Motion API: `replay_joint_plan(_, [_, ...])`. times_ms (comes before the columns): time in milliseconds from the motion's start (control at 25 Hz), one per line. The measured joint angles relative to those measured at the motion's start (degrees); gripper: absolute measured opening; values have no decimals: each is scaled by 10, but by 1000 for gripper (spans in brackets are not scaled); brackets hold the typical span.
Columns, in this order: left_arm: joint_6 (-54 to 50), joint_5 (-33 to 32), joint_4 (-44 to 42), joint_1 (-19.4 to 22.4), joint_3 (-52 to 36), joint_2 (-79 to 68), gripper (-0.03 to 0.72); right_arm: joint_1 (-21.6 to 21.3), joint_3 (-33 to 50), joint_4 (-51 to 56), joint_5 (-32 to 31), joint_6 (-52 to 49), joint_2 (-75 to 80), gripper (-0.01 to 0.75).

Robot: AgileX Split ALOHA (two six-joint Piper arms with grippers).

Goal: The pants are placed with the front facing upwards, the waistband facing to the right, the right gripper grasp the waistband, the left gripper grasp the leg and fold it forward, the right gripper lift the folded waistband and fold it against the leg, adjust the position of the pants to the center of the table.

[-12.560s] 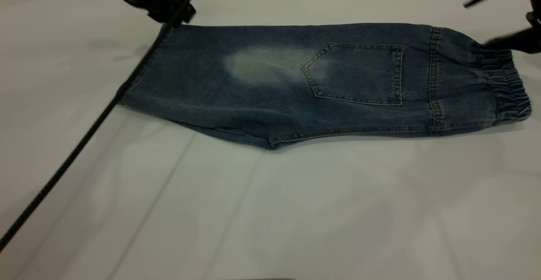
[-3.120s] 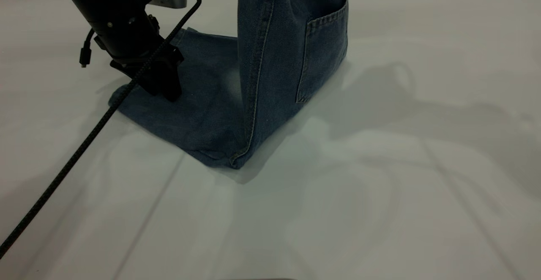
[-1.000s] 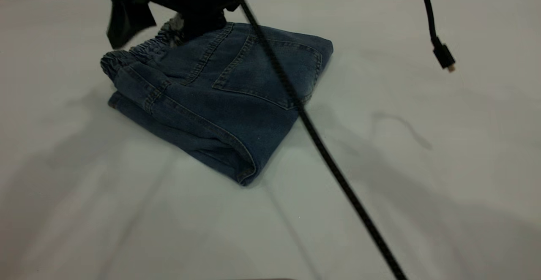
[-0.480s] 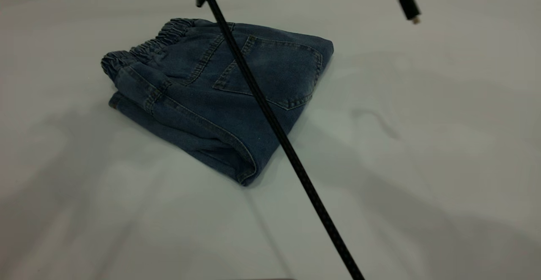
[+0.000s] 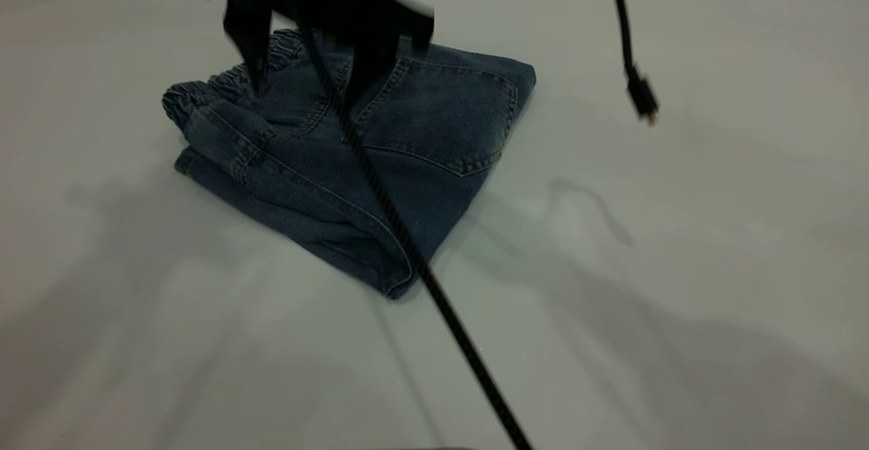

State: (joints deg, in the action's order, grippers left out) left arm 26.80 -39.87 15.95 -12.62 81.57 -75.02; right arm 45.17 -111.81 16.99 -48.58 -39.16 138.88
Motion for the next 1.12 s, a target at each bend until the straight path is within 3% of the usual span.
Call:
replay_joint_plan(200, [-2, -17, 1, 0, 0, 0, 323, 0, 0, 62, 61, -86, 42, 504])
replay_joint_plan(400, [-2, -39, 1, 0, 0, 0, 323, 0, 0, 68, 70, -143, 64, 504])
replay_joint_plan(840, [-3, -59, 1, 0, 0, 0, 323, 0, -3, 17, 13, -153, 74, 453])
replay_joint_plan(1120, [-3, -60, 1, 0, 0, 0, 323, 0, -6, -16, -44, -81, 73, 447])
